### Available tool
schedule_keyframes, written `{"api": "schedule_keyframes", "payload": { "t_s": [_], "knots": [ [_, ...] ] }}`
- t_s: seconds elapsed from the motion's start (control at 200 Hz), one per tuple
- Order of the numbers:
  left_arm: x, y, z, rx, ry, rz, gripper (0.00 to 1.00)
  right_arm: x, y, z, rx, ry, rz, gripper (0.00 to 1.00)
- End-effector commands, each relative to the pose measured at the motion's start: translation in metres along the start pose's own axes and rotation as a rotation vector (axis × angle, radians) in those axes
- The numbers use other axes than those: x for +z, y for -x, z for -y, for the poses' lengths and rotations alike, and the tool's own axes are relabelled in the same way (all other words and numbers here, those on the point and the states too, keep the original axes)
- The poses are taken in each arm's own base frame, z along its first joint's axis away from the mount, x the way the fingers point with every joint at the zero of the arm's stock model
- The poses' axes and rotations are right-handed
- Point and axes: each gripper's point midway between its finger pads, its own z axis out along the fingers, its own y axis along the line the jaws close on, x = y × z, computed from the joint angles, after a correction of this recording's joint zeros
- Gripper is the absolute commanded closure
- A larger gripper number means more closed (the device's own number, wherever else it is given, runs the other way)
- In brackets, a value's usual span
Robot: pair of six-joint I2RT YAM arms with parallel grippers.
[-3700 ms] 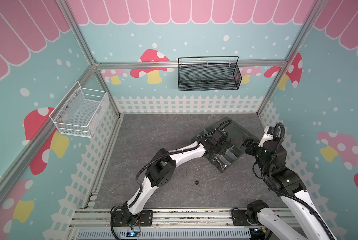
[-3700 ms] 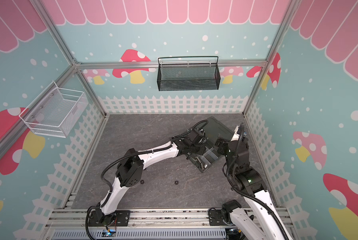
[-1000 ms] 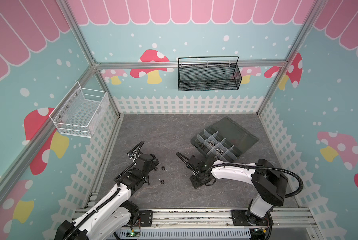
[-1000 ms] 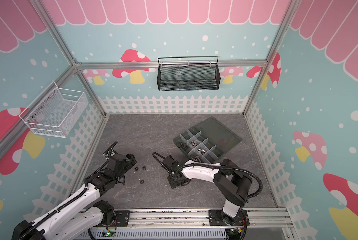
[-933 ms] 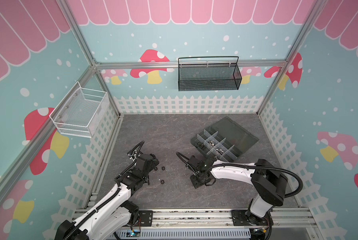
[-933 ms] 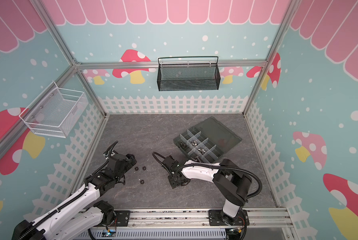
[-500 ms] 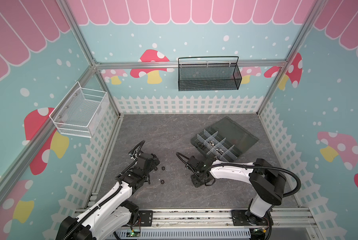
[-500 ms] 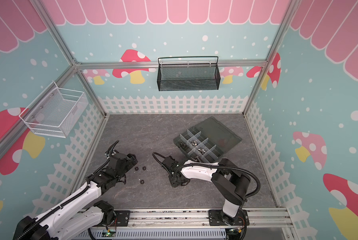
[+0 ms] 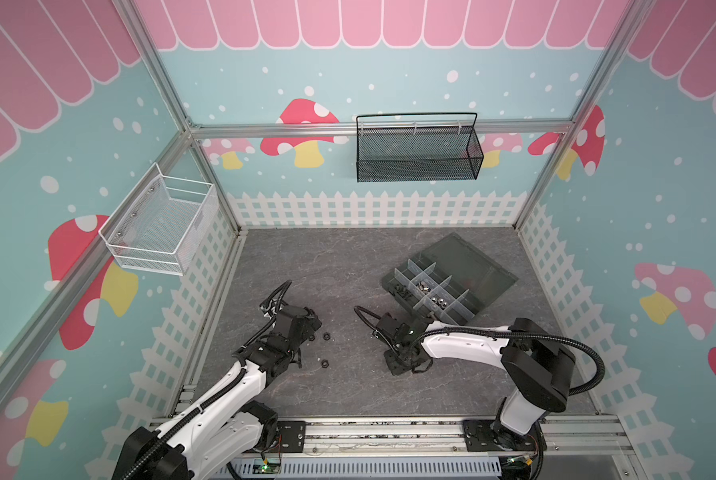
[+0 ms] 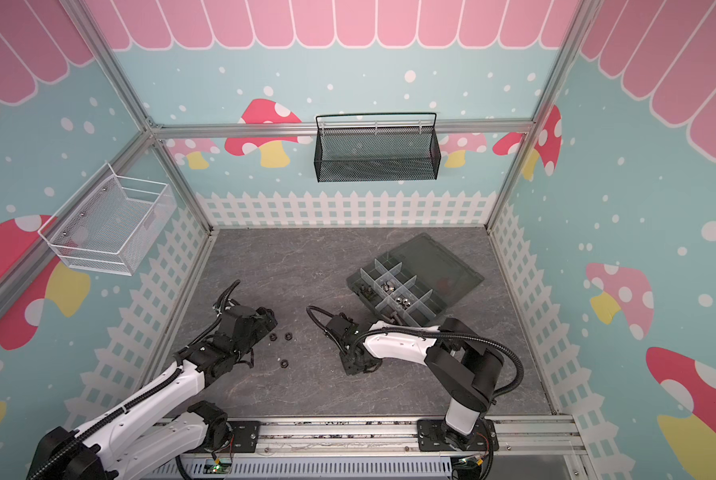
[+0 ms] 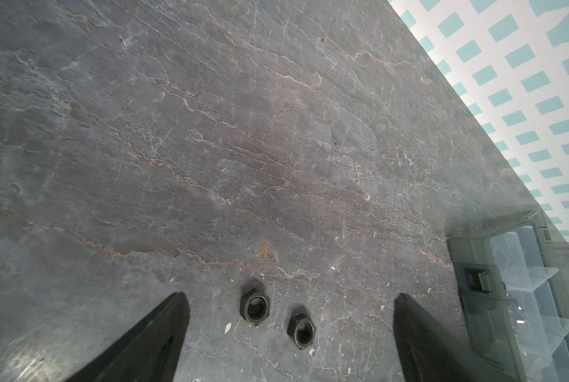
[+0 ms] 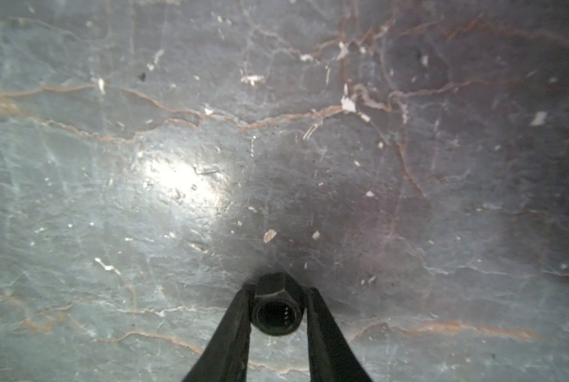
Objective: Sort the screws and nuts into containers
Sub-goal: 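Lift the black nut and carry it over the box compartment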
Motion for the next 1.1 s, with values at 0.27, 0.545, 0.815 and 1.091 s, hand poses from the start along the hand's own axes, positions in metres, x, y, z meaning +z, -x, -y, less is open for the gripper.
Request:
{"api": "schedule_keyframes", "payload": {
  "t_s": [0.27, 0.545, 0.815, 1.091],
  "knots": [
    [0.001, 0.000, -0.003, -0.034, -0.001, 0.006, 0.03, 0.004, -0.008, 0.002, 0.008, -0.018, -0.033, 0.89],
    [0.000, 0.006, -0.009, -0.052, 0.019, 0.018, 0.03, -0.025, 0.021, 0.015, 0.037, -0.046, 0.080, 0.97],
    [-0.002, 0.007, -0.011, -0.053, 0.019, 0.021, 0.03, -0.075, 0.056, 0.081, 0.160, -0.087, 0.238, 0.97],
    [-0.003, 0.008, -0.011, -0.062, 0.019, 0.022, 0.03, -0.110, 0.061, 0.169, 0.318, -0.215, 0.351, 0.97]
  ]
}}
